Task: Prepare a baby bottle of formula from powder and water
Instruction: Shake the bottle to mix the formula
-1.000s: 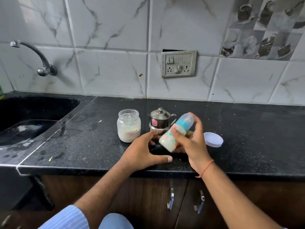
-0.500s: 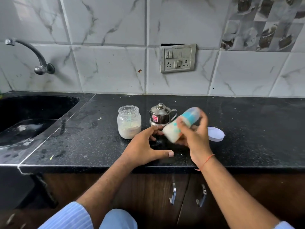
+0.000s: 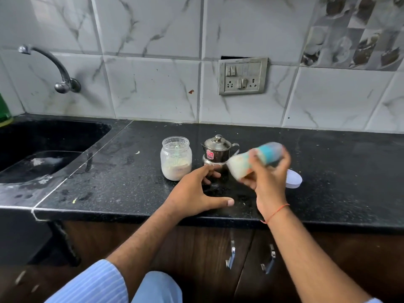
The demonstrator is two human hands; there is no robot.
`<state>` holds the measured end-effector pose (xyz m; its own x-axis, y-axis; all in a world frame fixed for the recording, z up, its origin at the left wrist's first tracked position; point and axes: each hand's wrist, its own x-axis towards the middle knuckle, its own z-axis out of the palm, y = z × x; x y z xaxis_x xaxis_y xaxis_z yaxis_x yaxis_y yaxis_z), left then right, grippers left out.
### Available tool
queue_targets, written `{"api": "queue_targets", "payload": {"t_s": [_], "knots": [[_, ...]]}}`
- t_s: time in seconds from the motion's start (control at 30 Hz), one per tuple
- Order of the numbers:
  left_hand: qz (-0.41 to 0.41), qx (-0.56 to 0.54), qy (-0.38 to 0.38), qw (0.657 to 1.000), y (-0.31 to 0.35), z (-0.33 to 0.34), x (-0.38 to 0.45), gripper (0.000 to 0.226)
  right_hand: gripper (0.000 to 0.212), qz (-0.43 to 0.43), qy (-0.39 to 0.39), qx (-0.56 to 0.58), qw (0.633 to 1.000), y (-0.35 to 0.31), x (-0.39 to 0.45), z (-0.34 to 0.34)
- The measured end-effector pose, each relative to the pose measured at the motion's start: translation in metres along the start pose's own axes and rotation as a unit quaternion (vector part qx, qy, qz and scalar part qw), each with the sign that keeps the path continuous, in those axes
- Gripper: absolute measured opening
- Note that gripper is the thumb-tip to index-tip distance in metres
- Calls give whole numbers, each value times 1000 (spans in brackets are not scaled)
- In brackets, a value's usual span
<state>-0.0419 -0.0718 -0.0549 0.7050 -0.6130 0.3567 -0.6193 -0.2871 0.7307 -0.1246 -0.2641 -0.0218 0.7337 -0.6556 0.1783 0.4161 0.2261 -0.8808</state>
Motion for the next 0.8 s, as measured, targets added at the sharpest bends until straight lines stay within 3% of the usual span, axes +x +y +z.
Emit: {"api": "queue_targets", "payload": {"t_s": [0.07,0.13,0.17,0.27,0.37,0.4,0.5,0.63,0.73,0.8], "knots": [[1,-5,0,1000,0,0,-1,104,63,11,20,34,999,-3,3,-2],[9,-7,3,1000,-1,1,0,99,63,19,-66,-45,997,-2,-1,2],[11,-6,4,1000,-1,1,1,97,65,14,-70,-57,996,1,-1,2],[4,-2,6,1000,0,1,1,100,63,8,27,49,998,-2,2,-1],[13,-4,3,1000,0,1,-1,99,66,27,-79,-47,995,-2,-3,3],[13,-2,4,1000,0,0,-1,97,67,20,-78,-55,995,0,-3,4],[5,1,5,1000,1,0,-1,104,65,1,45,70,997,-2,2,-1],[8,-6,2,1000,0,0,-1,103,69,24,-79,-43,996,0,-3,2],[-2,-5,1,1000,0,0,0,106,68,2,38,62,997,-1,3,-1],[-1,-7,-1,1000,0,1,-1,106,66,21,-13,20,1000,-3,2,0]]}}
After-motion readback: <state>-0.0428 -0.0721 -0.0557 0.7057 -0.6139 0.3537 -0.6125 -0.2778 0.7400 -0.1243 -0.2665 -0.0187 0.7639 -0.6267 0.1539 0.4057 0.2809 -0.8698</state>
